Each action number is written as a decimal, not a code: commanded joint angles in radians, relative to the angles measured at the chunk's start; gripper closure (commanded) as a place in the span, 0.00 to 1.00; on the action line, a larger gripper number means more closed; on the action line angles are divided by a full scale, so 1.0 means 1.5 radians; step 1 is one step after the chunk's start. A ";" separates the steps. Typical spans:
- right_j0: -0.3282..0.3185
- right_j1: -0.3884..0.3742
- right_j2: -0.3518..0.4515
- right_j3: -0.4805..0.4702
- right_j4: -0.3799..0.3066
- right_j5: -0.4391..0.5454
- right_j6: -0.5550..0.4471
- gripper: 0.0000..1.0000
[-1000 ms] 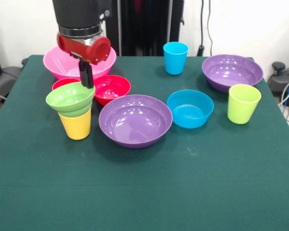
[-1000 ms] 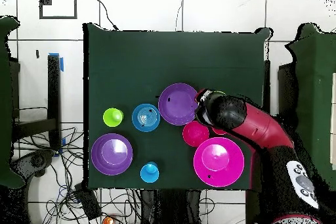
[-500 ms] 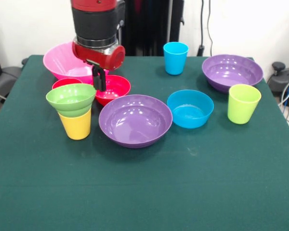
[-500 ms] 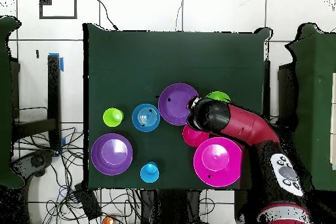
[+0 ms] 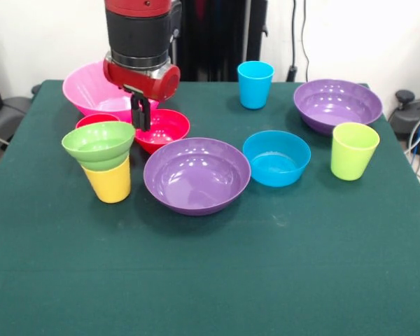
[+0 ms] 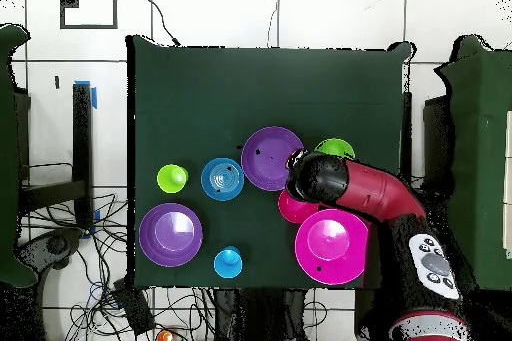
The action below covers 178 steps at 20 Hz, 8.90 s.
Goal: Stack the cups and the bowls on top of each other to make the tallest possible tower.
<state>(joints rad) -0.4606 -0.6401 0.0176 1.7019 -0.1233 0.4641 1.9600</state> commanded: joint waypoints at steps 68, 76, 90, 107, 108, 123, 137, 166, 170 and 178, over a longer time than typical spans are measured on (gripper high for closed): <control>-0.064 0.093 0.074 -0.109 -0.120 0.022 -0.047 1.00; -0.057 0.126 0.074 -0.131 -0.126 -0.021 -0.033 1.00; -0.075 0.112 0.114 -0.141 -0.088 -0.030 -0.026 1.00; -0.084 0.114 0.166 -0.112 -0.037 0.020 0.001 1.00; -0.080 0.117 0.166 -0.112 -0.035 0.020 0.005 1.00; -0.060 0.123 0.144 -0.094 -0.038 0.087 0.002 1.00; -0.002 0.091 0.026 -0.126 -0.090 0.190 0.017 1.00; -0.011 0.027 -0.031 -0.171 -0.263 -0.180 0.005 1.00; -0.058 -0.019 0.037 -0.147 -0.190 -0.027 -0.058 1.00; -0.125 -0.112 0.159 -0.065 -0.029 0.167 -0.074 1.00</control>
<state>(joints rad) -0.6165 -0.7399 0.0525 1.4697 -0.2799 0.5036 1.9600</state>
